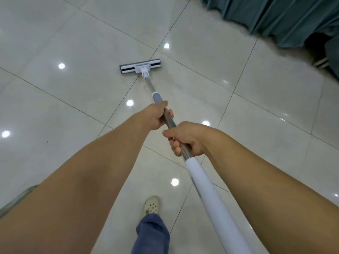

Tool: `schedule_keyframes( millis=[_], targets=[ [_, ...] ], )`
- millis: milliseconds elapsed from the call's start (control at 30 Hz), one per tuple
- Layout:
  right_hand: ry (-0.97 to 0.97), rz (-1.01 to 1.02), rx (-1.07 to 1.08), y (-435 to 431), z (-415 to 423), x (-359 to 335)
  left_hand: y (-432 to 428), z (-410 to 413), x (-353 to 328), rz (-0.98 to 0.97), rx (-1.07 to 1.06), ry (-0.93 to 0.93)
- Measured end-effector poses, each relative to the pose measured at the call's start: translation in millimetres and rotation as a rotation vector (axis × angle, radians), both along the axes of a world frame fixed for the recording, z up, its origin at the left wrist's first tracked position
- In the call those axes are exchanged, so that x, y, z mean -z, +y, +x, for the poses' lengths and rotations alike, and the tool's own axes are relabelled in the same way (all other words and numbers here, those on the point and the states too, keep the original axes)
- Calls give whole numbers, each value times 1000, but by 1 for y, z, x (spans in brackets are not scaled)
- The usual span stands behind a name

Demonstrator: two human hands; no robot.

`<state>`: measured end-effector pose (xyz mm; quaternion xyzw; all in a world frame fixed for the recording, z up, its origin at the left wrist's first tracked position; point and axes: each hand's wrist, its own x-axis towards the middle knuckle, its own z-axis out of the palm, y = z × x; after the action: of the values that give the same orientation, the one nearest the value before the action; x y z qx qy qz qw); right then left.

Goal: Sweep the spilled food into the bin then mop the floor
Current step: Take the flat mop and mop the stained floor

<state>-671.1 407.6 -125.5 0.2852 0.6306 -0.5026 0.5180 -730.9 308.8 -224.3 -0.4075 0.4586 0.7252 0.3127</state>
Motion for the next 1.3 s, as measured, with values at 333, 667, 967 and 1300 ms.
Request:
schedule_keyframes(
  millis=[333,667,967,1300],
  targets=[
    [-58,31,-85,45,91,-24,34,100,-20,72,-35,-48],
    [-88,34,-313,175,272,-40,149,303,-36,161,-229,-105],
    [-162,78,-481,346,451,-78,312,508,-60,353,-410,-254],
    [-185,-27,-534,325,464,-115,290,535,-95,369,-563,-245]
  ],
)
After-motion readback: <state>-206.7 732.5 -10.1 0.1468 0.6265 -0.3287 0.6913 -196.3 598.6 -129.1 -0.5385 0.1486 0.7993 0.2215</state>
